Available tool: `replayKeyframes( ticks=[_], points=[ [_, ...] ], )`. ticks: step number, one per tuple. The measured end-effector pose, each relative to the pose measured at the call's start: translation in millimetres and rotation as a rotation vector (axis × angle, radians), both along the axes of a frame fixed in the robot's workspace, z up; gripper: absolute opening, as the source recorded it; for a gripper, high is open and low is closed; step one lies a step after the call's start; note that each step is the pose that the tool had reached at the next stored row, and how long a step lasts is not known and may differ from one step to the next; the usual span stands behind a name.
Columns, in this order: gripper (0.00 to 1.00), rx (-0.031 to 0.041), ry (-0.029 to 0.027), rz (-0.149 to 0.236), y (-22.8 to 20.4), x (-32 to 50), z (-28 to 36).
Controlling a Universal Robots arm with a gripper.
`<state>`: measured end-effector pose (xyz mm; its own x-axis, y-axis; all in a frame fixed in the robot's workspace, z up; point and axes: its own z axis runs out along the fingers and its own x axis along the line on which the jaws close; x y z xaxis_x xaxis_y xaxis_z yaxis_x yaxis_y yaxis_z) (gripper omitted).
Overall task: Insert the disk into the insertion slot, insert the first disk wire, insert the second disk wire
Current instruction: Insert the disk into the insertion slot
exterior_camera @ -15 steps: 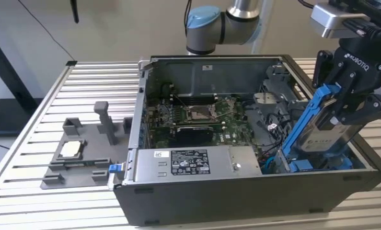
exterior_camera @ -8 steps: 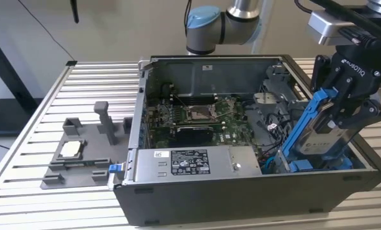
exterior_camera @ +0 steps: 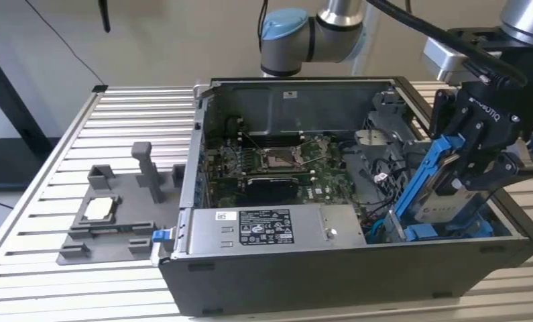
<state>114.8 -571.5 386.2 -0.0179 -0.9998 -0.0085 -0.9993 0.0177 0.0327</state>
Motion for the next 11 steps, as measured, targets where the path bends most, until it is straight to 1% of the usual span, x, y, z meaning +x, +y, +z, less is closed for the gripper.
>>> replayKeyframes(
  ticks=[4,11],
  points=[
    [0.33,0.0001,-0.0009,0.000,0.0,-0.1,-2.2],
    [0.33,0.0005,-0.0008,0.000,0.1,0.0,-2.4]
  ],
)
